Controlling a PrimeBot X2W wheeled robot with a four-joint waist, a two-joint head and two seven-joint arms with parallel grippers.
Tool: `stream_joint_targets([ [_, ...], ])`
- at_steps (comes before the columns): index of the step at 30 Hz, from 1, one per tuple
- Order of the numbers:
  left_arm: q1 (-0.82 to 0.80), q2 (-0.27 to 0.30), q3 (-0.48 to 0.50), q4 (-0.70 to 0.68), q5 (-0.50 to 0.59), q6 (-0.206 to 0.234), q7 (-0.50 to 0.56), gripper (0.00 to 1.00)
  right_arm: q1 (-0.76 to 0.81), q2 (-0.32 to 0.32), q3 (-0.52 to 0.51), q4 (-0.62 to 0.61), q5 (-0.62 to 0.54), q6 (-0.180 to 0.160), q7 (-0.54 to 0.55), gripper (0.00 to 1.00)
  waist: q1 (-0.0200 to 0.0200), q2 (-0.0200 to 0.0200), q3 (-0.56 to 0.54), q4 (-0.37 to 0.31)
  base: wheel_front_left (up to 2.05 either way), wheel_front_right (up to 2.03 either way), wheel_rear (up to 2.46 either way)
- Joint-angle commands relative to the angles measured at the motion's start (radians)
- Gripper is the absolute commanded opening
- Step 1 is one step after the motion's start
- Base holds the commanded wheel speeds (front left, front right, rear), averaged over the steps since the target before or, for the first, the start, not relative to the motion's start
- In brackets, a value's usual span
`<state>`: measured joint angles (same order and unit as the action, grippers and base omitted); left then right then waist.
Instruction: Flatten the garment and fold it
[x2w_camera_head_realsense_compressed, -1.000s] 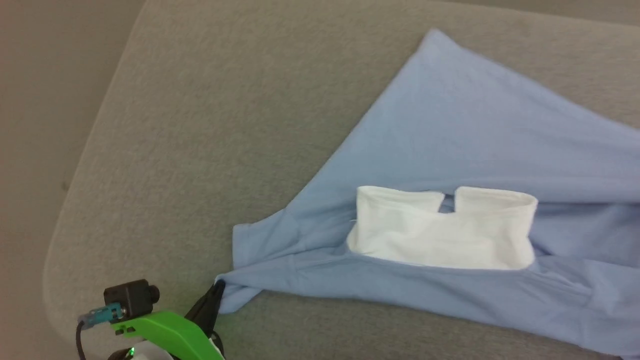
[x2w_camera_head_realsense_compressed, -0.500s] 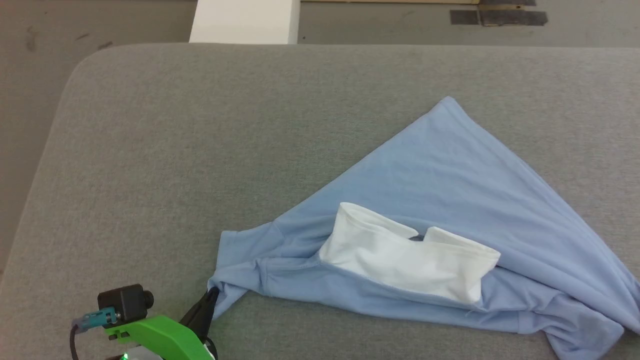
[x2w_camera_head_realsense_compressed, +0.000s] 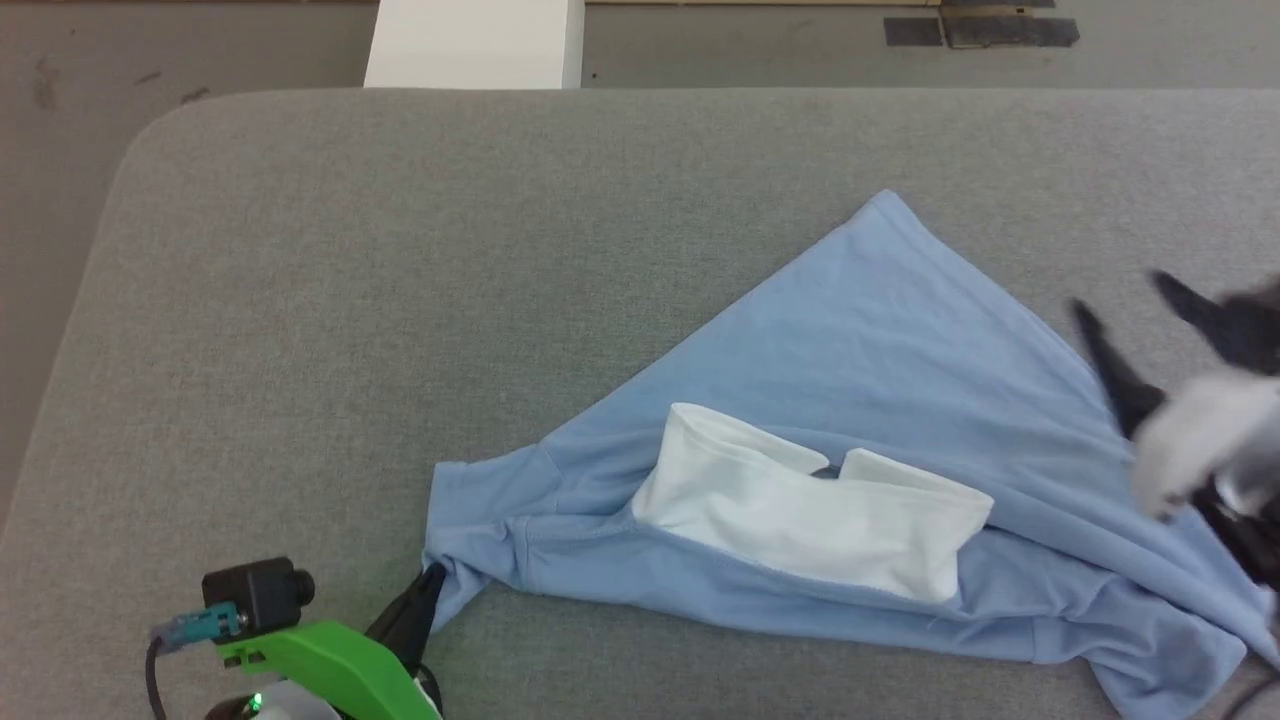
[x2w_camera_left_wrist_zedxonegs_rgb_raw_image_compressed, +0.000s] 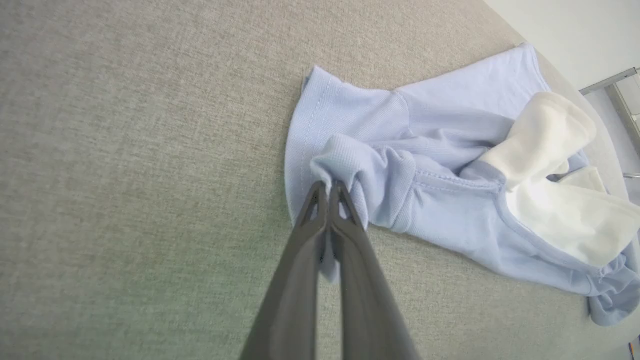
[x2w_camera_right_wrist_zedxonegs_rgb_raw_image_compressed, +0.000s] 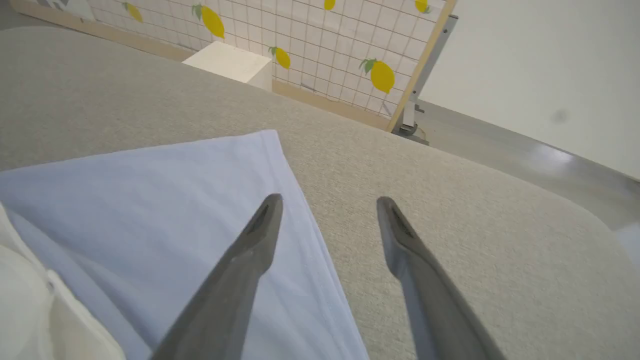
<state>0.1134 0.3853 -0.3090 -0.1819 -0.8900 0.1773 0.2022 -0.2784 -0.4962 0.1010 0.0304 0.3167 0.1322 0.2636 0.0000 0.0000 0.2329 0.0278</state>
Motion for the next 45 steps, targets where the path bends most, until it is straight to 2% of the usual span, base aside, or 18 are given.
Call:
stream_joint_targets([
  [1,-0.025,0.005,-0.002,-0.003,0.008,-0.005,0.005,0.0,-0.074,-0.013,0.073,0.036,0.021,-0.002,-0.019,1.0,0.0,0.0,0.02,0.02,0.0,0.0,0.0],
  [7,-0.075,-0.014,-0.022,0.009,0.013,-0.023,0.001,0.0,-0.378,-0.053,0.35,0.266,0.076,-0.002,-0.01,1.0,0.0,0.0,0.082,0.095,0.0,0.0,0.0],
  [12,-0.115,-0.042,-0.05,0.033,0.015,-0.049,-0.007,0.0,-0.58,-0.093,0.466,0.435,0.125,-0.002,0.09,1.0,0.0,0.0,0.148,0.176,0.0,0.0,0.0],
  [18,-0.167,-0.08,-0.08,0.068,0.017,-0.086,-0.029,0.0,-0.713,-0.135,0.506,0.559,0.191,-0.002,0.243,1.0,0.0,0.0,0.217,0.262,0.0,0.0,0.0],
  [28,-0.213,-0.117,-0.106,0.101,0.018,-0.127,-0.06,0.0,-0.784,-0.178,0.517,0.626,0.279,-0.002,0.532,1.0,0.0,0.0,0.285,0.337,0.0,0.0,0.0],
  [29,-0.213,-0.118,-0.107,0.103,0.018,-0.129,-0.062,0.0,-0.78,-0.178,0.518,0.63,0.288,-0.002,0.569,0.61,0.0,0.0,0.286,0.338,0.0,0.0,0.0],
  [30,-0.214,-0.119,-0.108,0.105,0.018,-0.129,-0.064,0.0,-0.776,-0.178,0.514,0.635,0.3,-0.002,0.615,0.34,0.0,0.0,0.286,0.338,0.0,0.0,0.0],
  [31,-0.213,-0.12,-0.107,0.107,0.018,-0.129,-0.066,0.0,-0.772,-0.178,0.513,0.634,0.305,-0.002,0.646,0.24,0.0,0.0,0.286,0.337,0.0,0.0,0.0],
  [32,-0.213,-0.121,-0.107,0.109,0.018,-0.129,-0.068,0.0,-0.768,-0.18,0.511,0.626,0.305,-0.002,0.673,0.0,0.0,0.0,0.285,0.335,0.0,0.0,0.0],
  [35,-0.21,-0.122,-0.106,0.115,0.016,-0.128,-0.072,0.0,-0.751,-0.183,0.51,0.591,0.293,-0.002,0.695,0.0,0.0,0.0,0.269,0.321,0.0,0.0,0.0],
  [37,-0.209,-0.119,-0.101,0.117,0.016,-0.126,-0.075,0.0,-0.736,-0.181,0.499,0.556,0.294,-0.002,0.67,0.0,0.0,0.0,0.252,0.306,0.0,0.0,0.0],
  [41,-0.2,-0.105,-0.091,0.12,0.017,-0.118,-0.076,0.0,-0.679,-0.191,0.488,0.468,0.292,-0.002,0.54,0.0,0.0,0.0,0.196,0.267,0.0,0.0,0.0],
  [45,-0.178,-0.086,-0.075,0.114,0.019,-0.103,-0.08,0.0,-0.583,-0.211,0.461,0.374,0.298,-0.002,0.357,0.0,0.0,0.0,0.119,0.214,0.0,0.0,0.0],
])
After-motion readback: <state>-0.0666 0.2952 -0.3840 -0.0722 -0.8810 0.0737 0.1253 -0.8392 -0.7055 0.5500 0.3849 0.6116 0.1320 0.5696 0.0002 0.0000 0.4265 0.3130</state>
